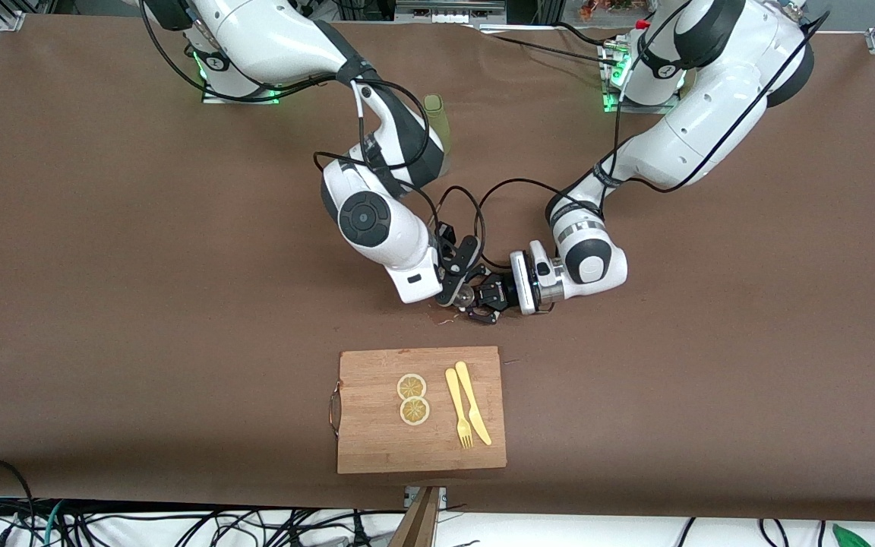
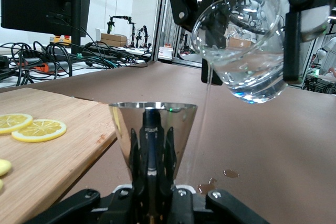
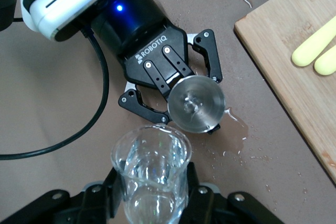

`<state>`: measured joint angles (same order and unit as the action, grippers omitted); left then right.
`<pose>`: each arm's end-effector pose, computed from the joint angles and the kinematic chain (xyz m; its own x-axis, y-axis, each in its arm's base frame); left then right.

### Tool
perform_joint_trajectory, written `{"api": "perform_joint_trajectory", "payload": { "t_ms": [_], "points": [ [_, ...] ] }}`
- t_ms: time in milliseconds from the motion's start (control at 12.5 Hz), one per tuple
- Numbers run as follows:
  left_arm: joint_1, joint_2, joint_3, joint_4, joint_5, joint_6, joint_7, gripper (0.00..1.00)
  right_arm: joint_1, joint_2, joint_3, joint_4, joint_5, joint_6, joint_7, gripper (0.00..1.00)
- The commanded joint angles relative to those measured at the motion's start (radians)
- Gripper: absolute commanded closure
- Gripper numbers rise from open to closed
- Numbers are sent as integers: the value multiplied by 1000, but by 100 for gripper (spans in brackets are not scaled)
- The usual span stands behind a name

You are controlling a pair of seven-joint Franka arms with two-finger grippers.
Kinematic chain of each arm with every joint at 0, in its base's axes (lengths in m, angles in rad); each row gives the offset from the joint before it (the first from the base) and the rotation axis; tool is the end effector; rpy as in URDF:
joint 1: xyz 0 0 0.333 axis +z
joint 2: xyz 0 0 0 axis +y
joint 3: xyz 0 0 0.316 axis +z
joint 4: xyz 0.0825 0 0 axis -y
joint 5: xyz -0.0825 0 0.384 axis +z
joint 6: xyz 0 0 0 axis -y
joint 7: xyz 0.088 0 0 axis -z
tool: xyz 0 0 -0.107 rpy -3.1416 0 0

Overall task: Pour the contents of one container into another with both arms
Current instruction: 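Tilt the beaker with the right gripper, pouring into the jigger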

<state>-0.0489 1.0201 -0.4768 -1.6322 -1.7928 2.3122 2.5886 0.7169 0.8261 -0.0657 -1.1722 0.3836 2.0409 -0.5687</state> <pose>0.5788 -0.3246 0.0741 0.1900 -0.1353 0.9724 -0.9610 -0.2286 0.1560 0.5873 0.4923 0.3027 0.4872 0.8551 0.1776 0.8644 -0.4432 -0.2373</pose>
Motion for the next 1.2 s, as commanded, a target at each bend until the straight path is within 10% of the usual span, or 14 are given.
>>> {"api": "perform_joint_trajectory", "payload": {
  "t_ms": [0, 1118],
  "points": [
    [-19, 23, -6, 37, -42, 16, 33, 100, 16, 8, -6, 11, -17, 13, 21, 83],
    [-22, 26, 1, 31, -33, 7, 146, 100, 18, 11, -6, 11, -43, 33, 38, 82]
  ]
}}
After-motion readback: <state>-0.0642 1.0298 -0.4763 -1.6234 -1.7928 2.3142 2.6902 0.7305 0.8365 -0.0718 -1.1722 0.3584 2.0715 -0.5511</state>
